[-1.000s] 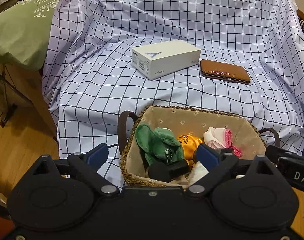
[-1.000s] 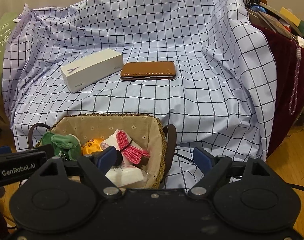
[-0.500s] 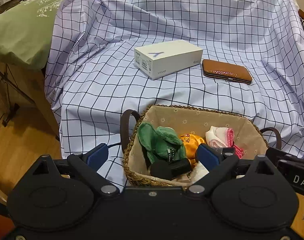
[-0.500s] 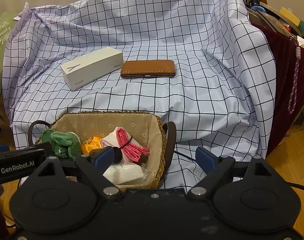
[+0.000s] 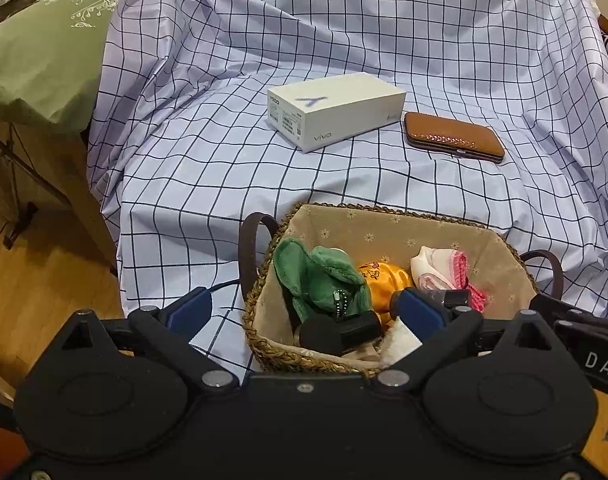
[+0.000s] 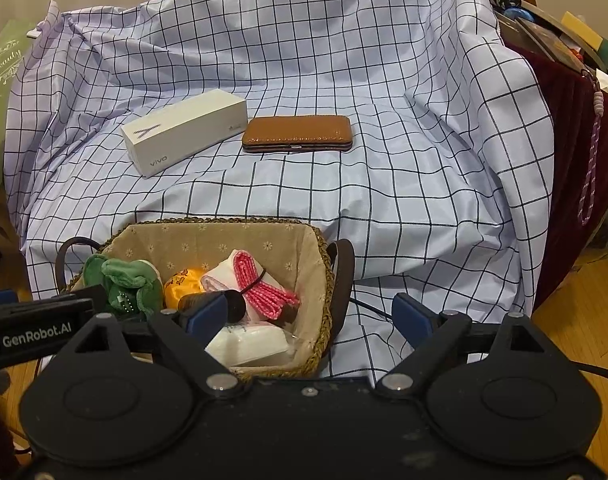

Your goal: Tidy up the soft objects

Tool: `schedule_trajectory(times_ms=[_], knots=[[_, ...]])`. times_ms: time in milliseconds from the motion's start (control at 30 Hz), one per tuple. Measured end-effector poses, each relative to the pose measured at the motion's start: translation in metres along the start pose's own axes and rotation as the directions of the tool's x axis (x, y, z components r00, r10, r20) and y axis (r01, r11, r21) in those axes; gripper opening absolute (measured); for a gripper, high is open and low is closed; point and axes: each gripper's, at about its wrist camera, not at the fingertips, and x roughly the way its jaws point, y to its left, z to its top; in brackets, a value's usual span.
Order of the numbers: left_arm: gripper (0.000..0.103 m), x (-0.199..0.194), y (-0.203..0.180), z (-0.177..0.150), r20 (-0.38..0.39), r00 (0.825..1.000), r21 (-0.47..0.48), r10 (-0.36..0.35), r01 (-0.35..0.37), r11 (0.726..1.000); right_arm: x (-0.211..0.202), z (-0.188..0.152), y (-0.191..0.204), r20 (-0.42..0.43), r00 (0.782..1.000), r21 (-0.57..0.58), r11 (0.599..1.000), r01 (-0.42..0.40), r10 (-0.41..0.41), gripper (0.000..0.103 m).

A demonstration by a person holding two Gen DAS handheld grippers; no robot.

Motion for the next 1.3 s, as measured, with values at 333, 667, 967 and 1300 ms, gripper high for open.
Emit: schedule_trajectory(times_ms=[333, 667, 967, 1300], knots=[[0.097, 0.0010, 0.0014, 0.0010, -0.009, 1.000, 0.001, 0.000, 0.000, 1.000, 0.0006, -0.0003, -0.0005, -0.004, 1.000, 0.002, 1.000, 0.010, -0.010, 0.091], [0.097, 0.0015, 0.0012, 0.0011, -0.010, 1.000, 0.001, 0.005, -0.005, 1.000, 0.0010, 0.0001, -0.0006, -0.008, 1.000, -0.001, 1.000, 0.010, -0.010, 0.091], [0.097, 0.0022, 0.0032, -0.0005, -0.014, 1.000, -0.005, 0.009, -0.009, 1.000, 0.0020, -0.0009, -0.0004, -0.013, 1.000, 0.001, 1.000, 0.009, -0.009, 0.092], [0.097, 0.0020, 0.0040, -0.0008, -0.013, 1.000, -0.004, 0.008, -0.008, 1.000, 0.0029, -0.0017, 0.0003, -0.017, 1.000, 0.001, 1.000, 0.007, -0.007, 0.092]])
